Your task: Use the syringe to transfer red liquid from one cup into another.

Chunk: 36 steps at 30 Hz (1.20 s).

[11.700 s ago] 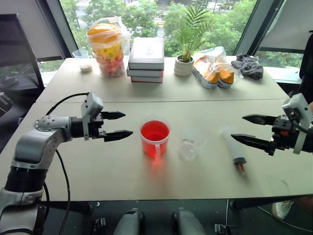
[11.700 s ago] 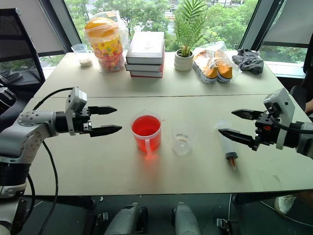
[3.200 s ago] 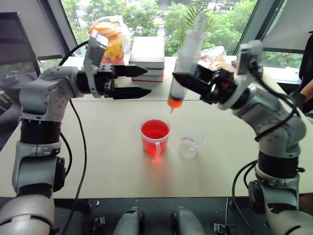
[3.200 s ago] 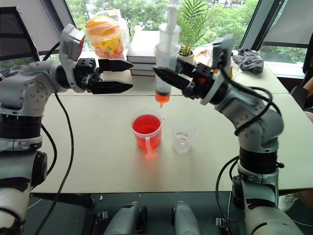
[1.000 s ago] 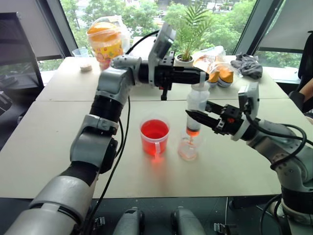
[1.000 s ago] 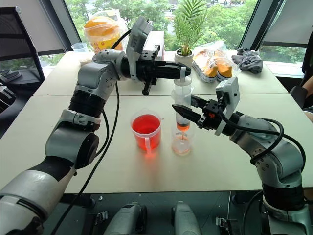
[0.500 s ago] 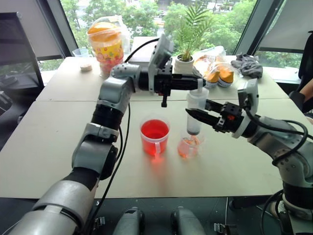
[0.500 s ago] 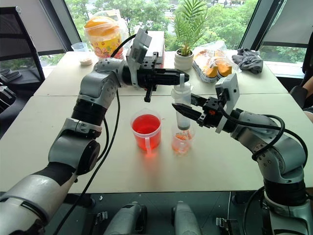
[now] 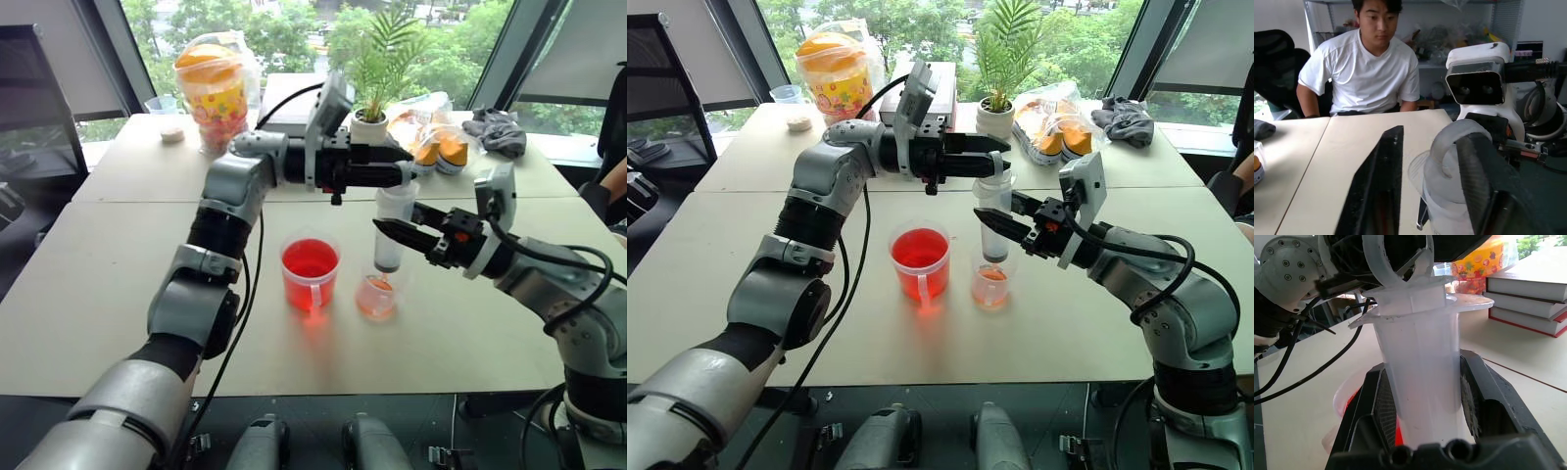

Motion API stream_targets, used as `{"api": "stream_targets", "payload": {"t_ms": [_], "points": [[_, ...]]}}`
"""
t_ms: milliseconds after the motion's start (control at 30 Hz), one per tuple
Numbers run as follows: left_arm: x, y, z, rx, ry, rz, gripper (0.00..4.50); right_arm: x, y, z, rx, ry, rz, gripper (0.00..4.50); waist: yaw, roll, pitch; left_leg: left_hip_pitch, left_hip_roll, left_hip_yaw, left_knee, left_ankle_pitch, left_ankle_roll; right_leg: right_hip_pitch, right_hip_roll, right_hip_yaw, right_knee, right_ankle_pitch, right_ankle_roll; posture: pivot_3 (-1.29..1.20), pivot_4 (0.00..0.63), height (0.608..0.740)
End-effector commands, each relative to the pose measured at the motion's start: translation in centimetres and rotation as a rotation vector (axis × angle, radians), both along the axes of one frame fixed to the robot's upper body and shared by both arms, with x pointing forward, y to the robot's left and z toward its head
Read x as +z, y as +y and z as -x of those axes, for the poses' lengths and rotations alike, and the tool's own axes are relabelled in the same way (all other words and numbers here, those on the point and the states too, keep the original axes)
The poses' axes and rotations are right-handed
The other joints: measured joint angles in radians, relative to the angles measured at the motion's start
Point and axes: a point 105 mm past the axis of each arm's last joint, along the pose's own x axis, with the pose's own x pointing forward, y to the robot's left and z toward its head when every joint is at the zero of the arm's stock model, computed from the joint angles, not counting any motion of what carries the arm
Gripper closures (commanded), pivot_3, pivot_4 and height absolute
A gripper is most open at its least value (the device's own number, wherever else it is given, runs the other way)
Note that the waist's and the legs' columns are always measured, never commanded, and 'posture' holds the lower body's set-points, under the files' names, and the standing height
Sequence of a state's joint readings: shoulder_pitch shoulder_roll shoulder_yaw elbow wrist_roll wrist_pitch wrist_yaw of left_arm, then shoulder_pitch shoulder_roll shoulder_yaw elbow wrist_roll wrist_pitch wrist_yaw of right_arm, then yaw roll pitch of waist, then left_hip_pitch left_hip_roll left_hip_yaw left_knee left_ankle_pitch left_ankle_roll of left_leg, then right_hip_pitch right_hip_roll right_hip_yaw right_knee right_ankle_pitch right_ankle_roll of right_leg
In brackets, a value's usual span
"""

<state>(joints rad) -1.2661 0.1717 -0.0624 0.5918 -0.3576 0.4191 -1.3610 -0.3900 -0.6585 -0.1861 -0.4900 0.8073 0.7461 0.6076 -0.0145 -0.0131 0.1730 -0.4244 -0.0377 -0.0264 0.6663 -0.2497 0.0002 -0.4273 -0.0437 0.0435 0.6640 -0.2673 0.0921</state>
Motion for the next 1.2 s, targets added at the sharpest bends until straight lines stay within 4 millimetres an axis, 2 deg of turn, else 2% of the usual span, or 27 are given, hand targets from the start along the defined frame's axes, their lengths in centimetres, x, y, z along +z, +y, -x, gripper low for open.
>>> {"api": "stream_targets", "payload": {"t_ms": [33, 100, 233, 367, 533, 633, 767, 867, 933, 1033, 1200], "points": [[-0.6, 0.1, 0.3, -0.028, 0.016, -0.034, 0.85, 2.3, -0.5, 0.5, -0.021, -0.112, -0.060, 3.03, 0.000, 0.000, 0.000, 0.000, 0.000, 0.000, 0.000, 0.000, 0.000, 0.000, 0.000, 0.000, 0.000, 0.000, 0.000, 0.00, 0.150, 0.740], [-0.3, 1.0, 0.0, 0.006, 0.002, -0.023, 0.01, 1.8, -0.4, 0.5, -0.015, -0.096, -0.055, 3.03, 0.001, 0.000, 0.000, 0.000, 0.000, 0.000, 0.000, 0.000, 0.000, 0.000, 0.000, 0.000, 0.000, 0.000, 0.000, 0.00, 0.150, 0.740], [0.6, 3.8, -0.2, 0.041, -0.024, -0.011, 0.01, 1.4, -0.5, 0.4, -0.021, -0.082, -0.053, 3.03, 0.002, 0.000, 0.000, 0.000, 0.000, 0.000, 0.001, 0.000, 0.000, 0.000, 0.000, 0.000, 0.000, 0.000, 0.000, 0.00, 0.150, 0.740], [0.4, 6.5, 0.2, 0.059, -0.030, -0.046, 0.01, 1.3, -0.8, 0.3, -0.033, -0.081, -0.050, 3.03, -0.001, 0.000, 0.000, 0.000, 0.000, 0.000, 0.000, 0.000, 0.000, 0.000, 0.000, 0.000, 0.001, 0.000, 0.000, 0.00, 0.150, 0.740], [-1.9, 9.9, 2.2, 0.030, -0.028, -0.207, 0.01, 1.9, -1.2, 0.2, -0.041, -0.085, -0.052, 3.03, 0.000, 0.000, 0.000, 0.000, 0.000, 0.000, 0.000, 0.000, 0.000, 0.000, 0.000, 0.001, 0.001, 0.000, 0.000, 0.00, 0.150, 0.740], [-3.2, 11.0, 2.4, 0.062, -0.037, -0.266, 0.01, 2.5, -1.4, 0.1, -0.047, -0.085, -0.071, 3.03, 0.004, 0.000, 0.000, 0.000, 0.000, 0.000, 0.000, 0.000, 0.000, 0.000, -0.001, 0.001, 0.000, 0.000, 0.000, 0.00, 0.150, 0.740], [-3.5, 11.3, 2.6, 0.082, -0.023, -0.267, 0.01, 4.1, -1.7, 0.2, -0.044, -0.091, -0.085, 3.03, 0.007, 0.000, 0.000, 0.000, 0.000, 0.000, 0.001, 0.000, 0.001, 0.001, -0.002, 0.000, 0.000, 0.000, 0.000, 0.00, 0.150, 0.740], [-3.2, 11.1, 2.6, 0.098, -0.027, -0.247, 0.01, 7.9, -3.4, -0.5, -0.098, -0.058, -0.146, 3.03, 0.003, 0.001, 0.000, 0.000, 0.000, 0.000, 0.001, 0.000, 0.001, 0.001, -0.002, 0.000, 0.000, 0.000, 0.000, 0.00, 0.150, 0.740], [-3.0, 11.0, 2.4, 0.120, -0.030, -0.219, 0.01, 8.9, -4.6, -0.9, -0.138, 0.005, -0.120, 3.03, 0.002, 0.001, 0.001, 0.000, 0.000, 0.000, 0.001, 0.001, 0.001, 0.000, -0.003, 0.000, 0.000, 0.000, 0.000, 0.00, 0.150, 0.740], [-2.8, 10.9, 2.1, 0.152, -0.023, -0.193, 0.01, 8.4, -7.5, -2.8, -0.299, 0.172, -0.058, 3.03, 0.004, 0.000, 0.000, 0.000, 0.001, -0.001, -0.001, 0.001, 0.001, 0.000, -0.003, 0.000, -0.001, 0.000, -0.001, 0.00, 0.150, 0.740], [-3.6, 10.7, 2.5, 0.145, -0.003, -0.184, 0.01, 4.2, -11.5, -5.1, -0.530, 0.520, 0.111, 3.03, -0.003, 0.001, 0.000, 0.000, 0.000, 0.001, -0.001, 0.001, 0.001, 0.000, -0.004, 0.001, -0.002, 0.000, -0.001, 0.00, 0.150, 0.740]]}}
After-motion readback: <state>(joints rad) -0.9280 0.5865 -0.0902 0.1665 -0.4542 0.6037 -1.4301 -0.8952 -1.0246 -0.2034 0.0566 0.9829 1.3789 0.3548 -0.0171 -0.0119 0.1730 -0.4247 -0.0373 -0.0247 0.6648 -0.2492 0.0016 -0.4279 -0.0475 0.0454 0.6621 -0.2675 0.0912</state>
